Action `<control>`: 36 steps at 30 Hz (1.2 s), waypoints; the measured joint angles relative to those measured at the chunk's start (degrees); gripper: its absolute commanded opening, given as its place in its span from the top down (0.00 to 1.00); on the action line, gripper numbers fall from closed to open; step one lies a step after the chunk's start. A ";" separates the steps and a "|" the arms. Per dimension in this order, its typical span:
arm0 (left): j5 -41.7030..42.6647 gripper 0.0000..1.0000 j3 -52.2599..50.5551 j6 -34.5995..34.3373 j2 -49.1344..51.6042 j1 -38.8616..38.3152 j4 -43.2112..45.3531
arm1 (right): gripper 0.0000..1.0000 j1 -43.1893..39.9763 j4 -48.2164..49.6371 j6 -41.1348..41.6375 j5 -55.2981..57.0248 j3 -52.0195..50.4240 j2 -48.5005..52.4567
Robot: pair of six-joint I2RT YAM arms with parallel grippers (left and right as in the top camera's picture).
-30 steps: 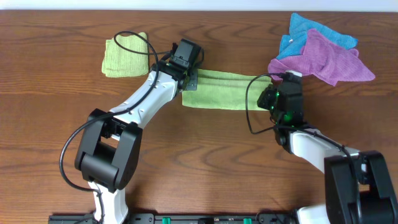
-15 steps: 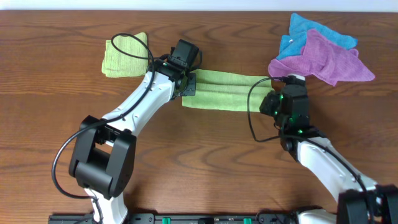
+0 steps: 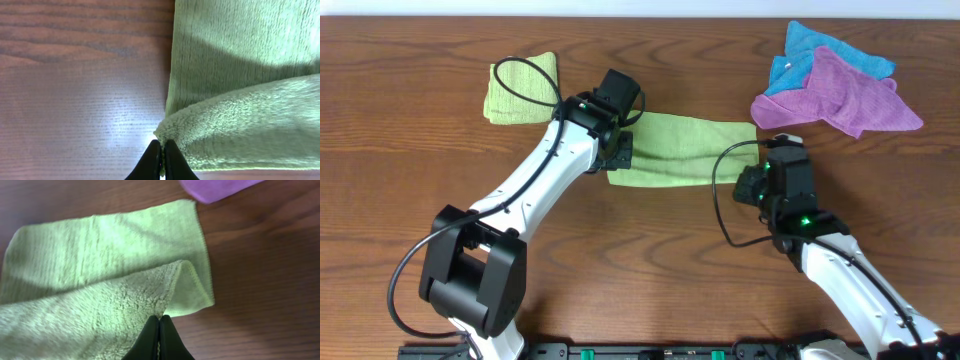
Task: Fold the cloth
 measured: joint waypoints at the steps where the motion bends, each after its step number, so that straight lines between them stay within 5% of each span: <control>1: -0.02 0.94 0.00 0.00 0.00 -0.17 -0.07 | 0.98 0.57 -0.04 0.20 -0.02 0.00 0.00; 18: -1.88 0.94 0.00 0.24 0.00 -0.79 9.94 | 0.98 1.42 0.04 1.49 11.19 0.00 0.04; 36: -3.67 0.94 0.00 1.60 3.41 0.04 19.12 | 0.99 1.42 12.02 -1.40 12.46 0.00 7.74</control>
